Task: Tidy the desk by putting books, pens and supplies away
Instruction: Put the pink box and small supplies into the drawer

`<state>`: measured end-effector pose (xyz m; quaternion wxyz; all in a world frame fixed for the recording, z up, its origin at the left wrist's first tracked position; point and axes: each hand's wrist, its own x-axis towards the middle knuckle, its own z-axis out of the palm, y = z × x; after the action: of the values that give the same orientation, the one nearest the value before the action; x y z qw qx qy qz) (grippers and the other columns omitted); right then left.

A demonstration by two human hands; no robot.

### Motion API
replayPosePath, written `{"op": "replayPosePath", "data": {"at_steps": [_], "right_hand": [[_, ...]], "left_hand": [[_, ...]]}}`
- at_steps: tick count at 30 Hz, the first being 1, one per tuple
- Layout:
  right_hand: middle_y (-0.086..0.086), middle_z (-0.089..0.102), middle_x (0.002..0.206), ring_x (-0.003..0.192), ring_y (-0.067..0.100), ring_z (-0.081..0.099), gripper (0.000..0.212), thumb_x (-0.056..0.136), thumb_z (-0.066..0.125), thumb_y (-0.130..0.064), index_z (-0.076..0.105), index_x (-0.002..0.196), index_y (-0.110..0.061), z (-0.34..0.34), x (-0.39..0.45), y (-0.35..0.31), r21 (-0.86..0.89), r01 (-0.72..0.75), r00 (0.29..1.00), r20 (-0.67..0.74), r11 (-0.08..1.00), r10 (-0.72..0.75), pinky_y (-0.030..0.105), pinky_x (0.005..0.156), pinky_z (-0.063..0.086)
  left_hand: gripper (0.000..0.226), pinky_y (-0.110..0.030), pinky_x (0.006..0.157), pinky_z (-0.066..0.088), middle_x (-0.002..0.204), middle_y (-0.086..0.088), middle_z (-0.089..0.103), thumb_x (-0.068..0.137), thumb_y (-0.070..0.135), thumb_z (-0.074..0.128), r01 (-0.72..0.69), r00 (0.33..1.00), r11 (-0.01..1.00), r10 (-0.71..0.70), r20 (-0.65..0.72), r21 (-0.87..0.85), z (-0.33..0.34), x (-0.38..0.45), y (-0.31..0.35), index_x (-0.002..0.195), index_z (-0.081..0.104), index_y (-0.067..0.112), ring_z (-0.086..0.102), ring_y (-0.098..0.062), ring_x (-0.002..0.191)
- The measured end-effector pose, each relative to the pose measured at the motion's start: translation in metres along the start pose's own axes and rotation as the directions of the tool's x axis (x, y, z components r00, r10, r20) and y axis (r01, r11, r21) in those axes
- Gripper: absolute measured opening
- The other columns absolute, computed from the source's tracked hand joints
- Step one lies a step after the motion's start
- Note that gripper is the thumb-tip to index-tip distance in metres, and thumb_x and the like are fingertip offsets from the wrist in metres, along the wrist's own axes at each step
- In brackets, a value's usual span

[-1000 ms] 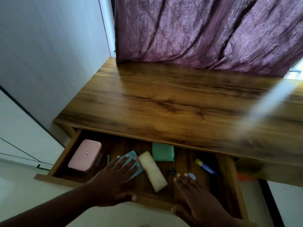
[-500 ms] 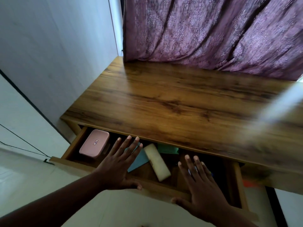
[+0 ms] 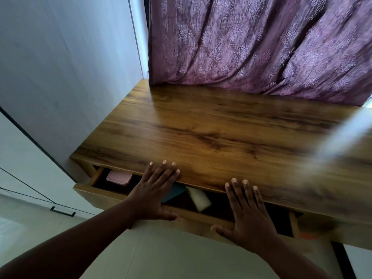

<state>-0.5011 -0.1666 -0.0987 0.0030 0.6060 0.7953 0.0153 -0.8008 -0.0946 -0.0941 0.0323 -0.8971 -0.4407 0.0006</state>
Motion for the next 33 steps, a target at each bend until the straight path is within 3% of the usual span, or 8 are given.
{"op": "replayPosePath", "data": {"at_steps": [13, 22, 26, 33], "right_hand": [[0.014, 0.024, 0.155, 0.144, 0.032, 0.015, 0.101, 0.079, 0.031, -0.083, 0.028, 0.147, -0.009, 0.006, 0.017, 0.010, -0.003, 0.042, 0.999, -0.029, 0.999, -0.042, 0.047, 0.113, 0.016], [0.016, 0.033, 0.151, 0.140, 0.032, 0.028, 0.096, 0.081, 0.030, -0.081, 0.034, 0.145, -0.009, 0.010, 0.022, 0.012, -0.008, 0.043, 0.997, -0.068, 0.999, -0.044, 0.043, 0.114, 0.016], [0.017, 0.036, 0.149, 0.139, 0.032, 0.030, 0.088, 0.085, 0.029, -0.076, 0.035, 0.143, -0.010, 0.014, 0.024, 0.012, -0.014, 0.037, 0.991, -0.128, 0.999, -0.039, 0.041, 0.115, 0.015], [0.018, 0.038, 0.147, 0.137, 0.033, 0.035, 0.075, 0.091, 0.036, -0.064, 0.035, 0.143, -0.010, 0.029, 0.027, 0.011, -0.062, 0.019, 0.964, -0.265, 0.998, -0.035, 0.046, 0.110, 0.028]], "left_hand": [[0.108, -0.056, 0.115, 0.013, 0.156, -0.010, 0.028, 0.073, 0.088, 0.034, -0.065, 0.992, 0.997, 0.068, -0.103, 0.031, 0.009, 0.018, -0.011, 0.147, 0.035, 0.010, 0.019, -0.029, 0.146], [0.104, -0.050, 0.112, 0.021, 0.151, -0.013, 0.038, 0.075, 0.086, 0.035, -0.099, 0.980, 0.993, 0.107, -0.165, 0.057, 0.015, 0.025, -0.015, 0.144, 0.040, 0.009, 0.034, -0.030, 0.140], [0.100, -0.049, 0.110, 0.027, 0.147, -0.013, 0.043, 0.076, 0.084, 0.038, -0.105, 0.970, 0.992, 0.117, -0.215, 0.065, 0.021, 0.028, -0.017, 0.142, 0.044, 0.010, 0.040, -0.031, 0.136], [0.086, -0.046, 0.103, 0.037, 0.134, -0.012, 0.057, 0.077, 0.079, 0.046, -0.090, 0.923, 0.991, 0.122, -0.364, 0.104, 0.029, 0.036, -0.018, 0.131, 0.053, 0.012, 0.052, -0.031, 0.123]]}}
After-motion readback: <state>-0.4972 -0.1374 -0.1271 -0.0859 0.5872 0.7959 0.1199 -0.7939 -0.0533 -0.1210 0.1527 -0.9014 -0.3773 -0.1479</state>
